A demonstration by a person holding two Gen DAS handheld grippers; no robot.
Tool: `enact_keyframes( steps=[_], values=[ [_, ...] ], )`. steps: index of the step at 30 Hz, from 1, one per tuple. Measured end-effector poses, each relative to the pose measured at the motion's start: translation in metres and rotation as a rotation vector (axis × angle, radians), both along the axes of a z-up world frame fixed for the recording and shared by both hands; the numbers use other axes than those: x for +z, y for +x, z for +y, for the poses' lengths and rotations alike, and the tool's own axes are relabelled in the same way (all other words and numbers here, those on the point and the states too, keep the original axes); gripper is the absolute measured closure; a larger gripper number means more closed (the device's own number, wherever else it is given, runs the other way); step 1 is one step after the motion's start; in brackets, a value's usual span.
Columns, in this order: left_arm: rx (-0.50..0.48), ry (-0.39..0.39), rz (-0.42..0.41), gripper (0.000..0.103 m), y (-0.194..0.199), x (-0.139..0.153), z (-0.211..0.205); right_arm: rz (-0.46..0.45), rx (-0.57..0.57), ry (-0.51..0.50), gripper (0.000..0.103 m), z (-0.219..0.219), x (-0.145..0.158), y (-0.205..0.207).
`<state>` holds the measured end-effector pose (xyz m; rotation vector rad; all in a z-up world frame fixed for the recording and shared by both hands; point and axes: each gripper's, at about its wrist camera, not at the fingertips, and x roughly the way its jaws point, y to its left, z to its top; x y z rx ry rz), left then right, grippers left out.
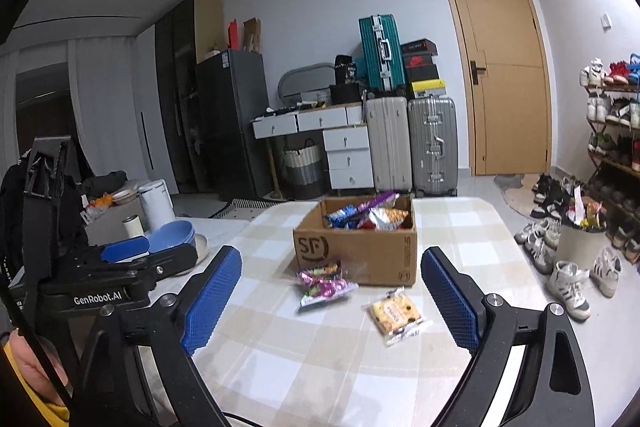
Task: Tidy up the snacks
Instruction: 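Move both open tools back toward the last two snacks, then grasp the cracker pack with the right tool while the left tool grasps the purple-pink candy bag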
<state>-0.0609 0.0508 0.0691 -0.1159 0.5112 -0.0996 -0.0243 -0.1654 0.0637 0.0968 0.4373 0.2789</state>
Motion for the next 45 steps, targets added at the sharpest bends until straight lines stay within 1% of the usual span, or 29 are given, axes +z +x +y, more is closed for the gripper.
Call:
enact_keyframes(
  steps=[8, 18, 22, 25, 29, 33, 40, 45],
  values=[
    [-0.011, -0.001, 0.069, 0.001, 0.017, -0.03, -0.007, 0.049, 0.014, 0.014, 0.01, 0.001, -0.022, 0.011],
    [-0.027, 0.02, 0.117, 0.001, 0.034, -0.053, -0.023, 0.087, 0.016, 0.05, 0.01, -0.005, -0.045, 0.017],
    [-0.031, 0.038, 0.148, 0.001, 0.045, -0.062, -0.027, 0.102, 0.008, 0.065, 0.01, -0.009, -0.052, 0.021],
    [-0.029, 0.032, 0.156, 0.001, 0.057, -0.067, -0.025, 0.1, 0.003, 0.067, 0.01, -0.012, -0.055, 0.022],
    [-0.02, -0.003, 0.242, 0.001, 0.094, -0.085, -0.02, 0.14, -0.004, 0.072, 0.01, -0.017, -0.07, 0.031],
    [0.005, -0.008, 0.305, 0.001, 0.135, -0.106, -0.02, 0.206, -0.023, 0.078, 0.01, -0.025, -0.09, 0.048],
    [-0.028, -0.067, 0.434, 0.001, 0.207, -0.147, -0.024, 0.292, -0.042, 0.084, 0.01, -0.043, -0.116, 0.088],
    [-0.044, -0.089, 0.466, 0.001, 0.25, -0.162, -0.034, 0.383, -0.026, 0.033, 0.01, -0.044, -0.135, 0.129]
  ],
)
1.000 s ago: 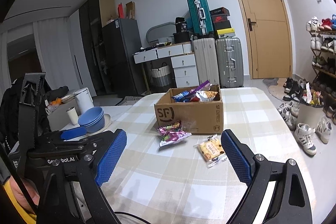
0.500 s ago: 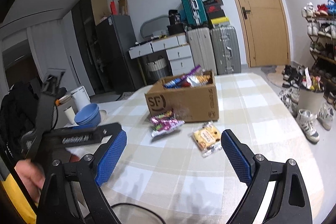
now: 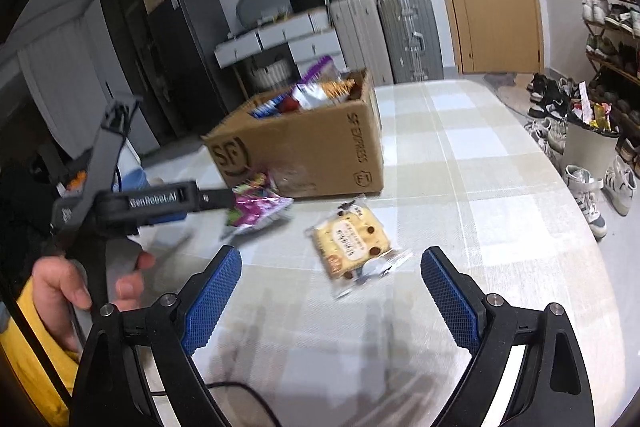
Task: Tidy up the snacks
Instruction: 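Grasp the cracker pack with the right tool while the left tool grasps the purple-pink candy bag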
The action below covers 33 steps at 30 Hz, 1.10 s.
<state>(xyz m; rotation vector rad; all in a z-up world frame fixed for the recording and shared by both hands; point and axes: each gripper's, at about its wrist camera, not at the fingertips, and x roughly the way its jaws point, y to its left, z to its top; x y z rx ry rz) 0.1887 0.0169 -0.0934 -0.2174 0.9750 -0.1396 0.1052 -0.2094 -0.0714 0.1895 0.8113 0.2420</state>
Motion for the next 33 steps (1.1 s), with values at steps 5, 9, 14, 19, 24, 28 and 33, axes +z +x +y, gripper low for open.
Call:
enact_keyframes(
  steps=[5, 9, 14, 19, 24, 28, 33],
  values=[
    [-0.013, -0.014, 0.052, 0.001, 0.038, -0.019, -0.01, 0.065, 0.044, -0.005, 0.01, 0.002, -0.015, 0.037],
    [0.018, 0.0, 0.089, 0.001, 0.057, -0.031, -0.012, 0.097, 0.068, -0.016, 0.01, 0.003, -0.026, 0.061],
    [0.018, -0.025, 0.096, 0.014, 0.074, -0.036, -0.015, 0.127, 0.087, -0.027, 0.01, 0.009, -0.039, 0.075],
    [-0.013, -0.082, 0.086, 0.047, 0.076, -0.039, -0.015, 0.153, 0.085, -0.038, 0.01, 0.009, -0.048, 0.085],
    [-0.06, -0.106, 0.064, 0.064, 0.074, -0.037, -0.024, 0.195, 0.088, -0.019, 0.01, 0.004, -0.059, 0.094],
    [-0.106, -0.149, 0.069, 0.078, 0.077, -0.034, -0.027, 0.192, 0.086, 0.065, 0.013, -0.008, -0.069, 0.095],
    [-0.122, -0.159, 0.064, 0.082, 0.071, -0.031, -0.024, 0.188, 0.092, 0.012, 0.015, -0.003, -0.068, 0.092]
  ],
)
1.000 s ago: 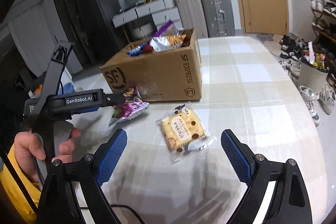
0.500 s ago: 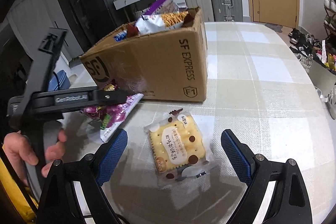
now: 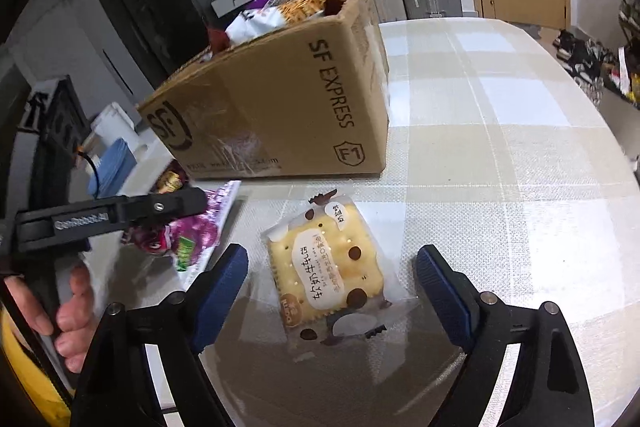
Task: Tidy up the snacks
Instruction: 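Grasp the cracker pack with the right tool while the left tool grasps the purple-pink candy bag, then lift the cracker pack and candy bag and carry them over the box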
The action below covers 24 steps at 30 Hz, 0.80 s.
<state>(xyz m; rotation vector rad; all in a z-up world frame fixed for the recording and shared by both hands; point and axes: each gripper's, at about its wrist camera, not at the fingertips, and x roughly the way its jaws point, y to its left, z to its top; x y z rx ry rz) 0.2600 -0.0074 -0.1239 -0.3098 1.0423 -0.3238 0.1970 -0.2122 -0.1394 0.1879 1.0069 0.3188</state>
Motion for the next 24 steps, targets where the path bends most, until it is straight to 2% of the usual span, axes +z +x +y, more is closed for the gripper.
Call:
enact_keyframes(
  steps=[6, 9, 12, 16, 22, 24],
  values=[
    [0.005, -0.014, -0.006, 0.084, -0.024, 0.004, 0.012, -0.003, 0.049, -0.123, 0.016, 0.021, -0.002, 0.001],
    [0.014, -0.022, -0.011, 0.084, -0.039, 0.0, 0.02, -0.011, 0.078, -0.215, 0.02, 0.034, -0.005, 0.004],
    [0.024, -0.028, -0.018, 0.084, -0.048, 0.002, 0.028, -0.024, 0.103, -0.294, 0.03, 0.045, -0.006, 0.004],
    [0.046, -0.038, -0.03, 0.084, -0.059, 0.01, 0.031, -0.02, 0.11, -0.29, 0.043, 0.048, -0.004, 0.001],
    [0.042, -0.052, -0.04, 0.084, -0.071, 0.012, 0.031, -0.019, 0.109, -0.296, 0.044, 0.057, 0.001, -0.014],
    [0.047, -0.062, -0.042, 0.084, -0.076, 0.015, 0.034, -0.029, 0.094, -0.217, 0.044, 0.053, 0.006, -0.021]
  ],
)
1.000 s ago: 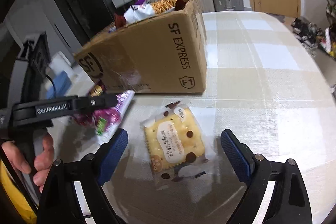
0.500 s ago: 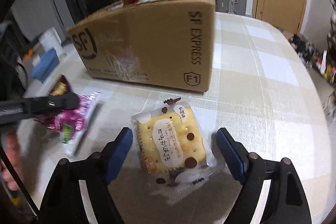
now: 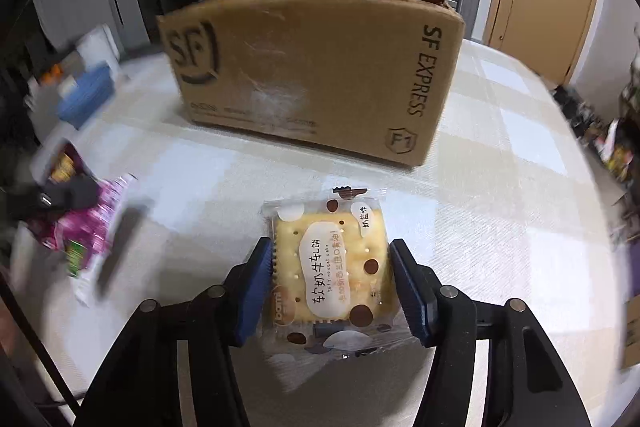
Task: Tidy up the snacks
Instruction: 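Lift the cracker pack and candy bag and carry them over the box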
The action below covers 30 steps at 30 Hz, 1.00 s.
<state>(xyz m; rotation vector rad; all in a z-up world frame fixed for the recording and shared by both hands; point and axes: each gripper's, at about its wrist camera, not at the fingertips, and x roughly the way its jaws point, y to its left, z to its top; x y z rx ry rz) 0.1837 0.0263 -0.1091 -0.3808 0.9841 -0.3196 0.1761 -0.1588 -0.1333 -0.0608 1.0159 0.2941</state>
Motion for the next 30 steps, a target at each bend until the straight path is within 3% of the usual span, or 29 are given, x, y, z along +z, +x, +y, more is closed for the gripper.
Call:
enact_keyframes(
  steps=[12, 19, 25, 30],
  values=[
    [-0.038, 0.007, -0.059, 0.084, -0.031, 0.009, -0.008, -0.06, -0.053, 0.224, 0.044, -0.02, 0.057, -0.058],
    [-0.06, 0.039, -0.139, 0.084, -0.067, 0.033, -0.013, -0.147, -0.03, 0.267, 0.044, -0.012, 0.099, -0.102],
    [-0.069, 0.051, -0.186, 0.083, -0.094, 0.055, -0.014, -0.172, -0.023, 0.286, 0.044, -0.009, 0.111, -0.126],
    [-0.062, 0.061, -0.209, 0.083, -0.101, 0.069, -0.01, -0.174, -0.023, 0.297, 0.044, -0.009, 0.116, -0.122]
  ],
)
